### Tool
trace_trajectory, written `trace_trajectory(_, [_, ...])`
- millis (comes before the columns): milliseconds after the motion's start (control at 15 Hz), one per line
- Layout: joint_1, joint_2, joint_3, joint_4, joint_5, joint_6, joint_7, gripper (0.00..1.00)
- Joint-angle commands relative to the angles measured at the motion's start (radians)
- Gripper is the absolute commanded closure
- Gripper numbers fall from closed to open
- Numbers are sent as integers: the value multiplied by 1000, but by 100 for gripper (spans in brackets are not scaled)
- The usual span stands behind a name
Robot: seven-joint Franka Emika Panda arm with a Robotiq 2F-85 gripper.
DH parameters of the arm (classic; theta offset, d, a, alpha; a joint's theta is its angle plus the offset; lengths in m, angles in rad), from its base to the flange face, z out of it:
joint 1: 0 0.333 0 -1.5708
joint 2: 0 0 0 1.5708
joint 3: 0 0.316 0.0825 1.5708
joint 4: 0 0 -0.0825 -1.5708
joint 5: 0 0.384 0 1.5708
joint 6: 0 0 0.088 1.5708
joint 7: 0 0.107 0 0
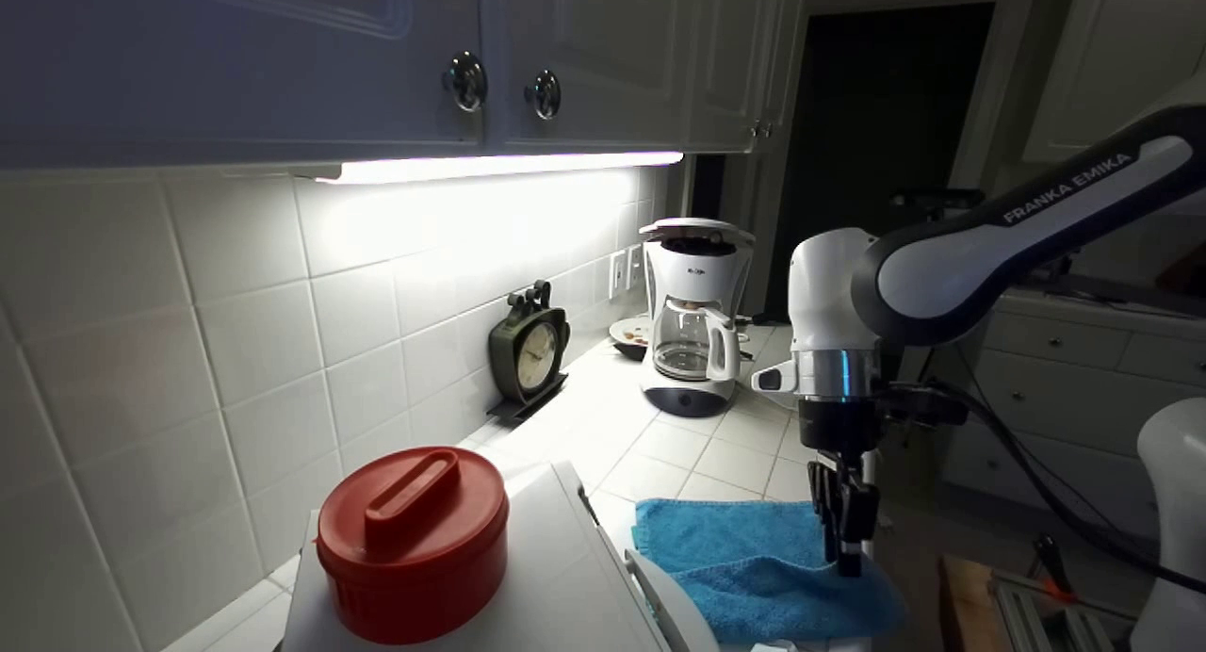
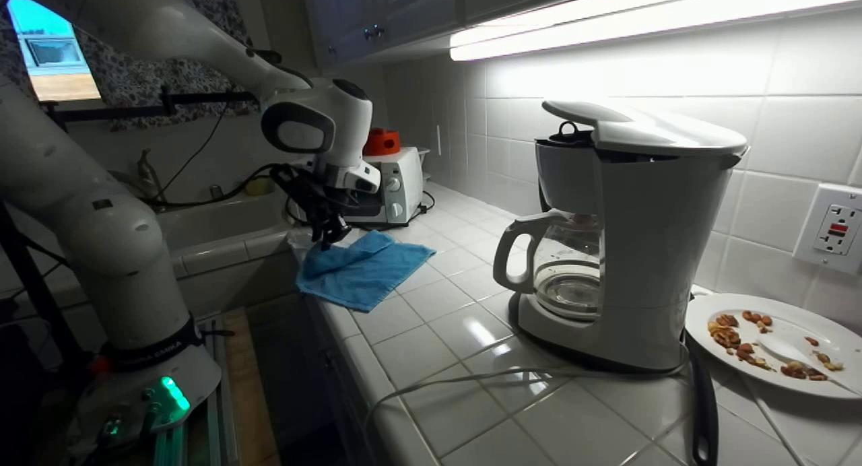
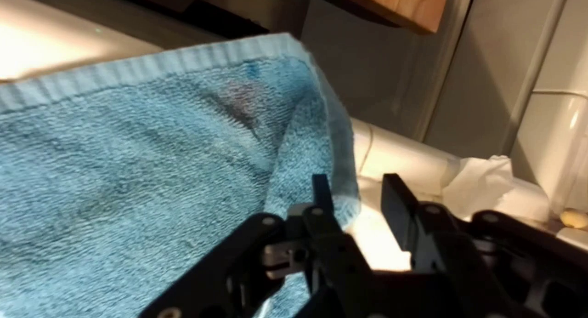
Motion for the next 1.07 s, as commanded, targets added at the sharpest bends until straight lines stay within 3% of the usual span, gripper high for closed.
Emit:
trace_trajectory(0, [-136, 2, 131, 8, -53, 94, 66, 34])
trace_trajectory(267, [-211, 23, 205, -7, -79, 225, 145, 6])
trace_trajectory(400, [-232, 40, 227, -18, -93, 292, 189, 0])
trace_trajectory(467, [-243, 54, 237, -25, -103, 323, 217, 19])
trace_trajectory(533, [-250, 66, 244, -30, -109, 349, 240, 30])
trace_trajectory(600, [-261, 81, 255, -33, -125, 367, 271, 30])
trace_trajectory(1000, [-286, 154, 286, -27, -171, 429, 397, 73])
